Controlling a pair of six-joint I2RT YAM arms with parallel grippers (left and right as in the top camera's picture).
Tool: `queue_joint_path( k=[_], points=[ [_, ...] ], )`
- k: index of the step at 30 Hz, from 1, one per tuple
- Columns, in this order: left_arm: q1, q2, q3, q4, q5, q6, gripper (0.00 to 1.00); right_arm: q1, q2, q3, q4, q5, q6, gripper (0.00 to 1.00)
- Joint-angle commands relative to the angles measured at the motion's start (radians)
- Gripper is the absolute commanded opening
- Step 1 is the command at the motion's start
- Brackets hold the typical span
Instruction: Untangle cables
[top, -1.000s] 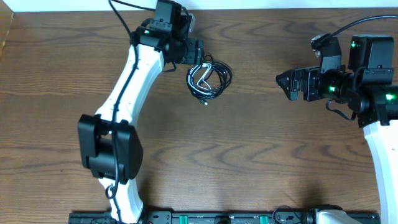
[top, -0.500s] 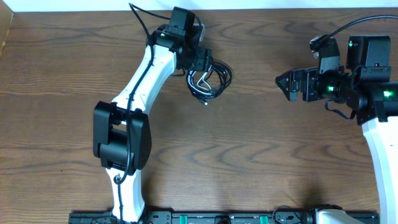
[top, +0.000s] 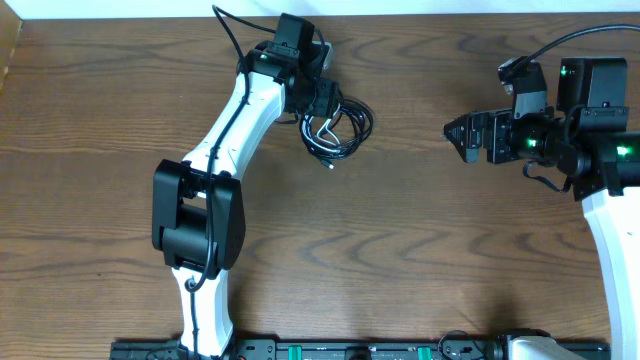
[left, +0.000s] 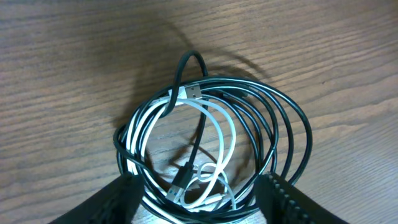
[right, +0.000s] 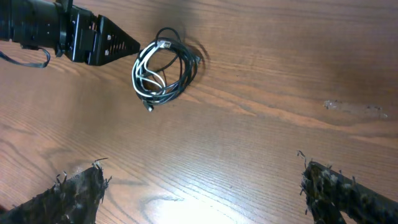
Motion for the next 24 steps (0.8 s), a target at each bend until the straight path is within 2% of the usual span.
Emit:
queue_joint_path(
  k=[1, 9, 17, 24],
  points=[
    [-0.002, 0.042, -0.004, 0.004, 0.016, 0.018, 0.58, 0.01, 0.007, 0.011, -0.002, 0.007, -0.013, 0.99],
    [-0.002, 0.1, -0.004, 0.008, 0.042, 0.006, 0.55, 0.01, 0.007, 0.011, -0.005, 0.01, -0.017, 0.99],
    [-0.016, 0.137, -0.004, 0.013, 0.046, 0.005, 0.47, 0.01, 0.007, 0.011, -0.006, 0.011, -0.02, 0.99],
    [-0.022, 0.138, -0.005, 0.02, 0.045, 0.005, 0.44, 0.01, 0.007, 0.011, -0.006, 0.018, -0.02, 0.99]
  ],
)
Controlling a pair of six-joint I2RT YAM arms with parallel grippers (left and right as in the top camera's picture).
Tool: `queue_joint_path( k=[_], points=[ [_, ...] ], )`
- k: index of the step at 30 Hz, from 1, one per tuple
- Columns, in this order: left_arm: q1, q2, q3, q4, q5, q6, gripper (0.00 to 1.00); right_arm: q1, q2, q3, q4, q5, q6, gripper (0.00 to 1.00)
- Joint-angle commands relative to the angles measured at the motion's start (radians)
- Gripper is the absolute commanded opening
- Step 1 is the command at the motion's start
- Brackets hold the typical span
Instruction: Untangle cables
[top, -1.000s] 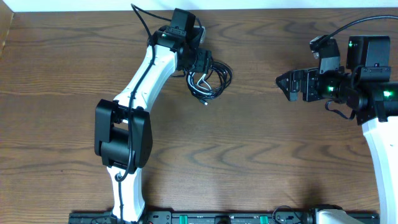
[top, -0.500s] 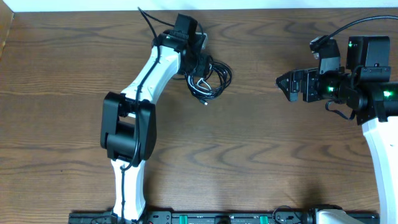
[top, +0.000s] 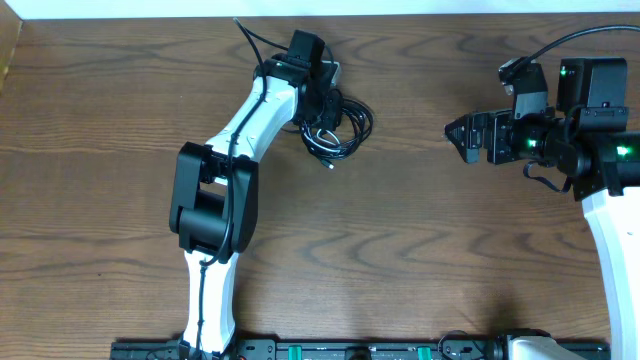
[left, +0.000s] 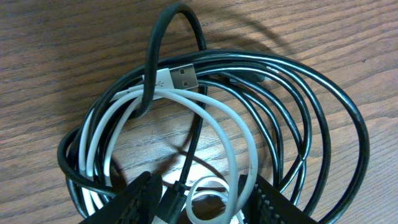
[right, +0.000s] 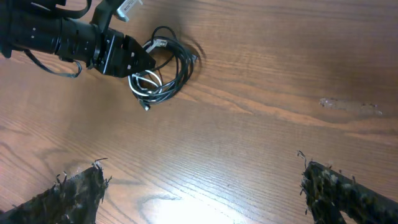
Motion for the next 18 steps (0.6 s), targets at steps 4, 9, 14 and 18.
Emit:
queue_joint_path(
  k=[4, 9, 14, 18],
  points=[
    [-0.002, 0.019, -0.005, 0.0, 0.014, 0.005, 0.32, 0.01, 0.007, 0.011, -0.002, 0.013, -0.02, 0.99],
    [-0.002, 0.01, -0.003, 0.002, 0.014, -0.015, 0.07, 0.01, 0.007, 0.011, -0.002, 0.013, -0.019, 0.99],
    [-0.002, -0.096, 0.017, -0.003, 0.027, -0.083, 0.07, 0.01, 0.012, 0.011, 0.013, -0.016, -0.019, 0.99],
    [-0.002, -0.24, 0.022, -0.003, 0.101, -0.124, 0.07, 0.011, 0.031, 0.011, 0.046, -0.1, -0.019, 0.99]
  ],
)
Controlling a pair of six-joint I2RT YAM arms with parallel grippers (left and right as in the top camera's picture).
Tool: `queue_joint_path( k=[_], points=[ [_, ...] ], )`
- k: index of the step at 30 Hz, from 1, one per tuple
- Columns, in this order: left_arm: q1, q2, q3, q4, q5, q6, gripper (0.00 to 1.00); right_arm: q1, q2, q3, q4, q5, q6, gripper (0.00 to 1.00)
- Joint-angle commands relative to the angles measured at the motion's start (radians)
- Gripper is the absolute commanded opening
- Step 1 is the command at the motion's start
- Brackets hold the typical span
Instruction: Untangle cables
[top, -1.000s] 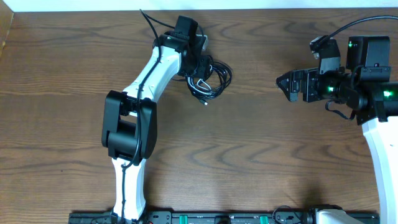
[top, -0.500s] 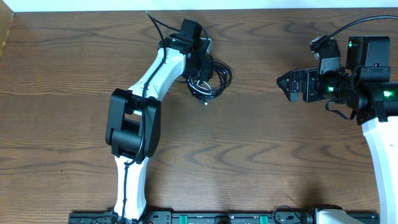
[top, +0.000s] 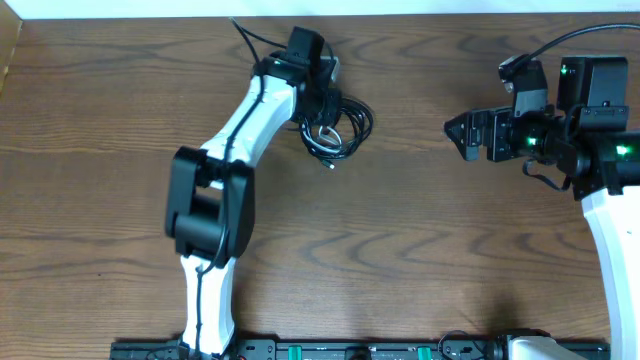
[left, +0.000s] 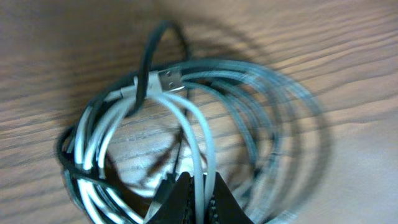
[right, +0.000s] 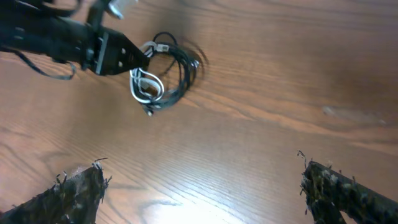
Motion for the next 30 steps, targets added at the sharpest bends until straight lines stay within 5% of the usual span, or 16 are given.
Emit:
queue_joint_path(
  k=[1, 10, 30],
  points=[
    [-0.002, -0.215, 0.022, 0.001, 0.087, -0.077, 0.07, 0.014, 0.031, 0.011, 0.027, -0.103, -0.018, 0.99],
    [-0.002, -0.418, 0.022, -0.048, 0.098, -0.184, 0.07, 0.091, 0.121, 0.011, 0.198, -0.167, 0.138, 0.92],
    [-0.002, -0.43, 0.022, -0.075, 0.188, -0.183, 0.07, 0.265, 0.397, 0.011, 0.487, -0.129, 0.473, 0.81]
  ],
)
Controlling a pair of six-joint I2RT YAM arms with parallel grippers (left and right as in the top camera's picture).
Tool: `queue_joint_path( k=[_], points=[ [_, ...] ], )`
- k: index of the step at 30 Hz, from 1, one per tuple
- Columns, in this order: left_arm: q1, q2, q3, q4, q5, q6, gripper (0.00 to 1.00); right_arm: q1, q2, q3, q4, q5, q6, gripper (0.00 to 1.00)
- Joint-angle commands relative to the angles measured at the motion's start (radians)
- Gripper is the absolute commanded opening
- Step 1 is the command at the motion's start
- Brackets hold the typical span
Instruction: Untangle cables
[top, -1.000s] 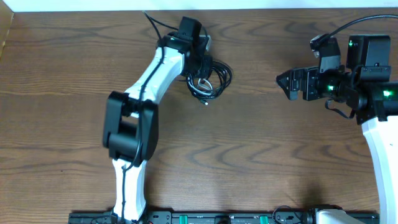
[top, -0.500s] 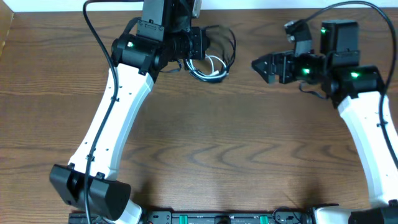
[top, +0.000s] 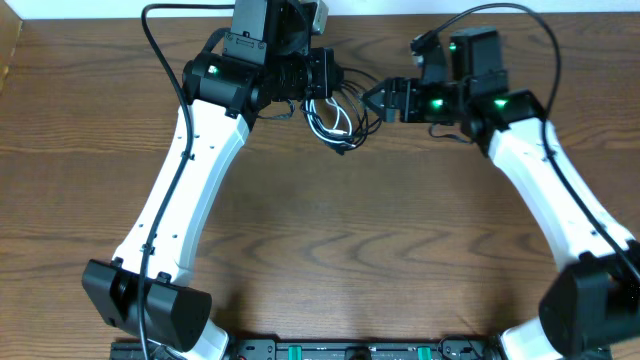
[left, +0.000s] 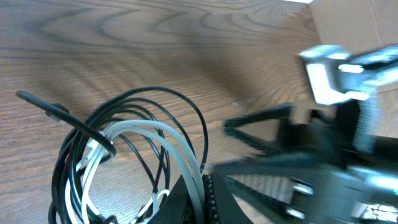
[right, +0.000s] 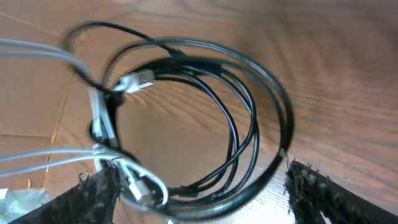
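A tangled bundle of black cable (top: 352, 118) and white cable (top: 322, 112) hangs at the back middle of the table. My left gripper (top: 322, 82) is shut on a loop of the white cable (left: 180, 155), with the black coils (left: 124, 124) dangling below it over the wood. From the right, my right gripper (top: 372, 101) has its open fingers (right: 93, 193) on either side of the bundle's lower edge. The thick black cable (right: 261, 168) and a white USB plug (right: 140, 79) lie between them.
A cardboard box (left: 354, 22) stands beyond the table's far edge. The wooden table (top: 400, 250) stretches in front of the bundle. A black rail (top: 350, 350) runs along the front edge. Both arms (top: 190, 180) reach inward toward the back middle.
My right gripper has moved from the far right of the table to the bundle, still open. My left gripper, still shut on the white cable, now holds the bundle higher above the wood.
My left gripper was open over the bundle lying on the table, then closer with its fingers around the white cable, then shut on it. My right gripper stayed open at the far right. Now the bundle hangs from the left gripper, with the right gripper open around it.
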Motion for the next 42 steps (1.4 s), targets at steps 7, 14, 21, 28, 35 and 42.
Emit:
queue_joint_path(
  k=[7, 14, 21, 28, 35, 42],
  points=[
    [-0.002, 0.0, 0.004, 0.002, 0.027, -0.009, 0.07, 0.074, 0.148, 0.011, 0.078, 0.061, 0.179, 0.76],
    [-0.002, 0.0, 0.004, 0.04, 0.076, -0.009, 0.07, 0.125, 0.273, 0.011, 0.133, 0.074, 0.246, 0.73],
    [0.001, -0.006, 0.005, 0.129, 0.138, -0.035, 0.07, 0.139, 0.309, 0.011, 0.133, 0.076, 0.246, 0.66],
    [0.047, -0.084, 0.04, 0.277, 0.177, -0.122, 0.07, 0.124, 0.31, 0.01, 0.088, 0.165, 0.256, 0.5],
    [0.183, -0.222, 0.042, 0.391, 0.176, -0.254, 0.07, 0.096, 0.31, 0.01, 0.001, 0.259, 0.256, 0.33],
    [0.317, -0.318, 0.042, 0.433, 0.177, -0.301, 0.07, 0.053, 0.31, 0.006, -0.066, 0.285, 0.233, 0.29]
  ],
)
